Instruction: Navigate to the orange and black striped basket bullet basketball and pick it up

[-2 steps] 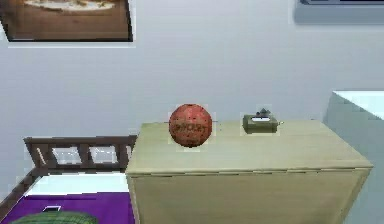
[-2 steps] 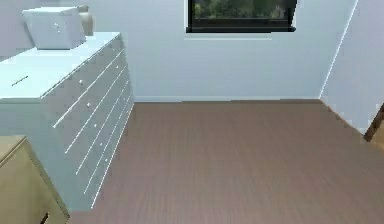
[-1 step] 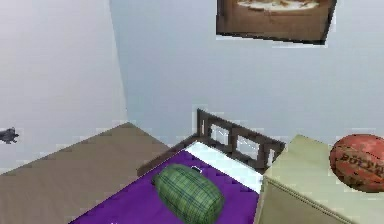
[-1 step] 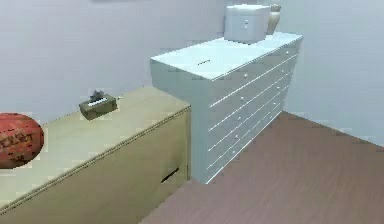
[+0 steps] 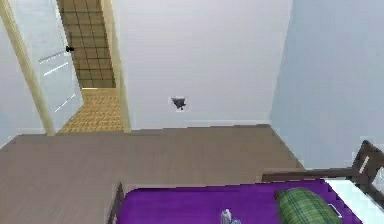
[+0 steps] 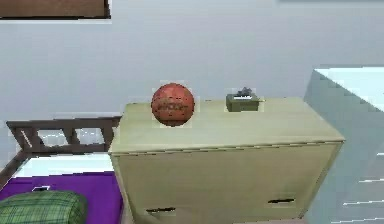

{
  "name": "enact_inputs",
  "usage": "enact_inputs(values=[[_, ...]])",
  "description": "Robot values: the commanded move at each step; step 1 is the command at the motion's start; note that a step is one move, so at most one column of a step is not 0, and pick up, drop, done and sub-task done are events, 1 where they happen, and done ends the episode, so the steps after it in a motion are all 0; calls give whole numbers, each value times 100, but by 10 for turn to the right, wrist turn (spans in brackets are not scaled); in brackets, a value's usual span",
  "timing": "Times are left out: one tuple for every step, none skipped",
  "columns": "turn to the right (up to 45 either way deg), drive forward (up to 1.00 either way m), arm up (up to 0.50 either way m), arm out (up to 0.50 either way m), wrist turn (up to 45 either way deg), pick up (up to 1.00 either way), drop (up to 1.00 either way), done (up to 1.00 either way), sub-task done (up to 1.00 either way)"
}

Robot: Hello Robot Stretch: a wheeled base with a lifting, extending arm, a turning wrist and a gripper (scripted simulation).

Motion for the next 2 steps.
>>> enact_inputs(values=[[450,0,0,0,0,0,0,0,0],[450,0,0,0,0,0,0,0,0]])
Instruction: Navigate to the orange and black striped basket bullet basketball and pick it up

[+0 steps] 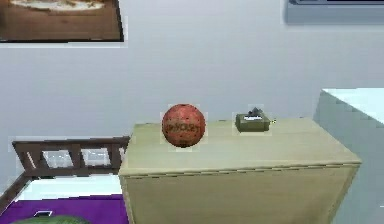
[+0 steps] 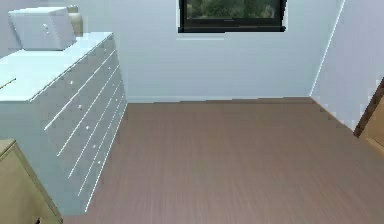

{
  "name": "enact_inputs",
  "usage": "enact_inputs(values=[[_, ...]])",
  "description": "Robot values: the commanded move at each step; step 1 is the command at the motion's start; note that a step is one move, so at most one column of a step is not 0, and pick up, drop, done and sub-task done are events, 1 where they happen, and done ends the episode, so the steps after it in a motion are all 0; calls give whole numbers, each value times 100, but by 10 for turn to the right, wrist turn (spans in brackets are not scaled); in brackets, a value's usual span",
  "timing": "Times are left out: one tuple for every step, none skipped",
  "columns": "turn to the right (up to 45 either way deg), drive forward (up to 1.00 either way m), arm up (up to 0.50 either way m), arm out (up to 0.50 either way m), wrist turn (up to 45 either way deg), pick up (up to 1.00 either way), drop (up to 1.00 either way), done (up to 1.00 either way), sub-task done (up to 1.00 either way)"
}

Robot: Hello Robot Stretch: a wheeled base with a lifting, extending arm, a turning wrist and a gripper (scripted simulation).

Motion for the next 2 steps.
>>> enact_inputs(values=[[0,50,0,0,0,0,0,0,0],[-450,0,0,0,0,0,0,0,0]])
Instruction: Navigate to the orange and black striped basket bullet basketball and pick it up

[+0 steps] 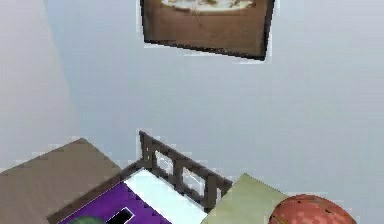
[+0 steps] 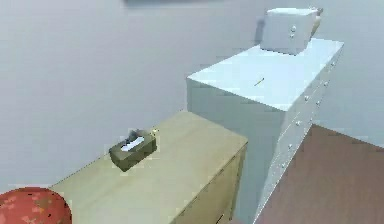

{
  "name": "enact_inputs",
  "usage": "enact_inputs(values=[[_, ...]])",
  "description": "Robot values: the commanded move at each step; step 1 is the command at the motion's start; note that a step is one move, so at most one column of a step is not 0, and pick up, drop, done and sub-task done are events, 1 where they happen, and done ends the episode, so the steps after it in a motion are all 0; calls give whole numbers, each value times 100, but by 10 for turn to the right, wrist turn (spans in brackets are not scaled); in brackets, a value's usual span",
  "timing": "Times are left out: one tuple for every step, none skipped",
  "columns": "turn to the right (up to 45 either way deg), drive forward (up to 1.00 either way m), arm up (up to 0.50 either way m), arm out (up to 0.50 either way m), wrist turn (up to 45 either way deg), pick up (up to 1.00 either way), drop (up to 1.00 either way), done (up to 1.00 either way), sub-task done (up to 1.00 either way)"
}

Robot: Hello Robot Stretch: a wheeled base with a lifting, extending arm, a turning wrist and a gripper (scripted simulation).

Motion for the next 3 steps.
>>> enact_inputs(values=[[-420,0,0,0,0,0,0,0,0],[0,0,50,0,0,0,0,0,0],[0,0,38,0,0,0,0,0,0]])
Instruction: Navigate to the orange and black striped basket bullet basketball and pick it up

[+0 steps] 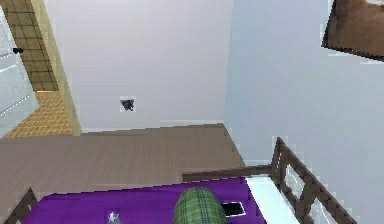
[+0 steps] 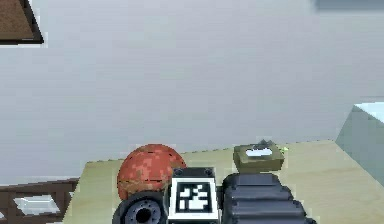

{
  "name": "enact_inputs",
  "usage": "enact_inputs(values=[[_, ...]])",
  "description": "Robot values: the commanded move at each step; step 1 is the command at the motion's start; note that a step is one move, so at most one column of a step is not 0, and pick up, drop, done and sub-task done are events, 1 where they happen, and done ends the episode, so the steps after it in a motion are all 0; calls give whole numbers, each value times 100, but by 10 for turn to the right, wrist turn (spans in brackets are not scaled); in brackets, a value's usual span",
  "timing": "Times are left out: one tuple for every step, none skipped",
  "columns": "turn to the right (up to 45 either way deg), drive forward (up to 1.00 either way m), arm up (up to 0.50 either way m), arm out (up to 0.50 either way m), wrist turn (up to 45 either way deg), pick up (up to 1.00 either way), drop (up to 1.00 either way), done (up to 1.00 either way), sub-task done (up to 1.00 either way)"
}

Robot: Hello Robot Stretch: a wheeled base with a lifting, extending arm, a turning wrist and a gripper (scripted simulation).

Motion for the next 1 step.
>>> enact_inputs(values=[[0,0,0,10,0,0,0,0,0]])
